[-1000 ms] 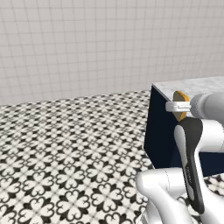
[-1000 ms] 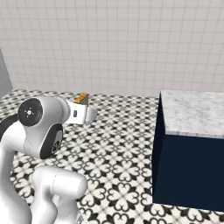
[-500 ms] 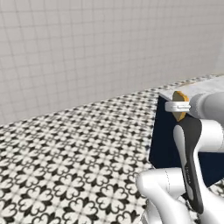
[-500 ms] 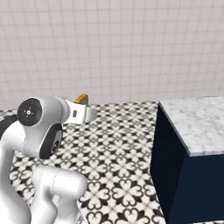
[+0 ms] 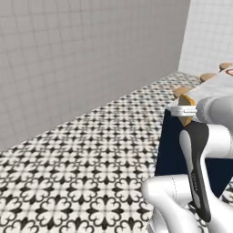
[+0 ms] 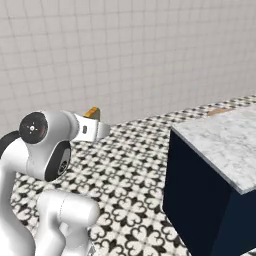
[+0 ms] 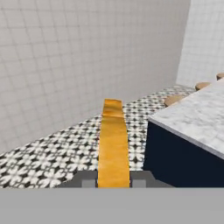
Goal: Start the toaster. Once the lever pops up, take the bread to the plate on the dining counter.
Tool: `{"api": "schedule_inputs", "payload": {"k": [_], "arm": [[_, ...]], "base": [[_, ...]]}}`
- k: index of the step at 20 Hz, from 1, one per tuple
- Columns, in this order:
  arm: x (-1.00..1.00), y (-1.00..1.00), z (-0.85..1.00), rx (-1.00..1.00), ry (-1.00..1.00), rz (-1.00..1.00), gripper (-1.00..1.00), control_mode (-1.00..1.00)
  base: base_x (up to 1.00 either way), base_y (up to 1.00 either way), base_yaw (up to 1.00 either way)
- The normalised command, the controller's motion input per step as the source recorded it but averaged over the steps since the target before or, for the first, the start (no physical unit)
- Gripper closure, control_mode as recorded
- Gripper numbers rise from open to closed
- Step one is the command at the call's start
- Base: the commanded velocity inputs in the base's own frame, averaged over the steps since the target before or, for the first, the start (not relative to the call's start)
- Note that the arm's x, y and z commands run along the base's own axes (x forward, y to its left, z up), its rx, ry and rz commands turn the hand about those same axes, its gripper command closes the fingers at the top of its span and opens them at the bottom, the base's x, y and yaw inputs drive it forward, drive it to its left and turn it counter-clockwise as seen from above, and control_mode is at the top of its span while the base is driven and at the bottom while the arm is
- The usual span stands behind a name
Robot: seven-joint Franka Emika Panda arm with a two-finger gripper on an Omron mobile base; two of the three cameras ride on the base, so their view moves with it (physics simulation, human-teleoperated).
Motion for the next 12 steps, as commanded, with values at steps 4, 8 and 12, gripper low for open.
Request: {"api": "schedule_inputs", "payload": {"k": [4, 8, 12], "arm": [[0.00, 0.00, 0.00, 0.00, 0.00, 0.00, 1.00, 1.00], [0.00, 0.00, 0.00, 0.00, 0.00, 0.00, 1.00, 1.00], [0.00, 0.00, 0.00, 0.00, 0.00, 0.00, 1.00, 1.00]], "base": [[1.00, 1.00, -0.50], [1.00, 1.00, -0.50], [1.00, 1.00, -0.52]]}}
